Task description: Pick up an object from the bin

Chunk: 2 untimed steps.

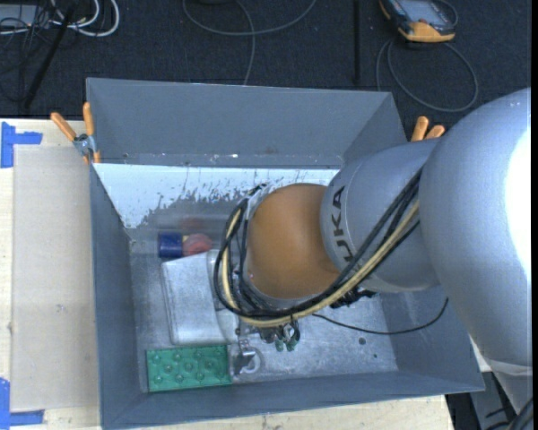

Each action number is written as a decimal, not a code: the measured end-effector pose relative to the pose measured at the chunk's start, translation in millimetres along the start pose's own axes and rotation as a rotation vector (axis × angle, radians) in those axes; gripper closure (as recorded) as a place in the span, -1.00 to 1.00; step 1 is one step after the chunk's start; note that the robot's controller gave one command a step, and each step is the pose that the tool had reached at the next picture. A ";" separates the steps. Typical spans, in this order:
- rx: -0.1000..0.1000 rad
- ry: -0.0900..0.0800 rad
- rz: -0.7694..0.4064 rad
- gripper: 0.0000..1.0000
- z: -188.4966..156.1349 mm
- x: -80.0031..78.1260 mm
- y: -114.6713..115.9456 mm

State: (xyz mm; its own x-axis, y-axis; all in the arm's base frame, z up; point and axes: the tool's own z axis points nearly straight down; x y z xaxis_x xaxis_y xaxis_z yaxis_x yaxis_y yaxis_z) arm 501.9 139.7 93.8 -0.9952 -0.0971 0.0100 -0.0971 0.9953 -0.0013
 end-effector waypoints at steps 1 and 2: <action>0.000 -0.003 0.007 1.00 -3.4 -1.3 -1.9; -0.001 -0.006 0.008 -1.00 -3.8 -1.9 -1.8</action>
Offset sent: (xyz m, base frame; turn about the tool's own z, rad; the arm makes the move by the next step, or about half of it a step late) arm 0.0000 0.0000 0.0000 0.0000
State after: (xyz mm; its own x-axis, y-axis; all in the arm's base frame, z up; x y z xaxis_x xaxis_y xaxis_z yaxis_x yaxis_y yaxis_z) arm 504.1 138.1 97.5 -0.9960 -0.0892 0.0039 -0.0892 0.9960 -0.0002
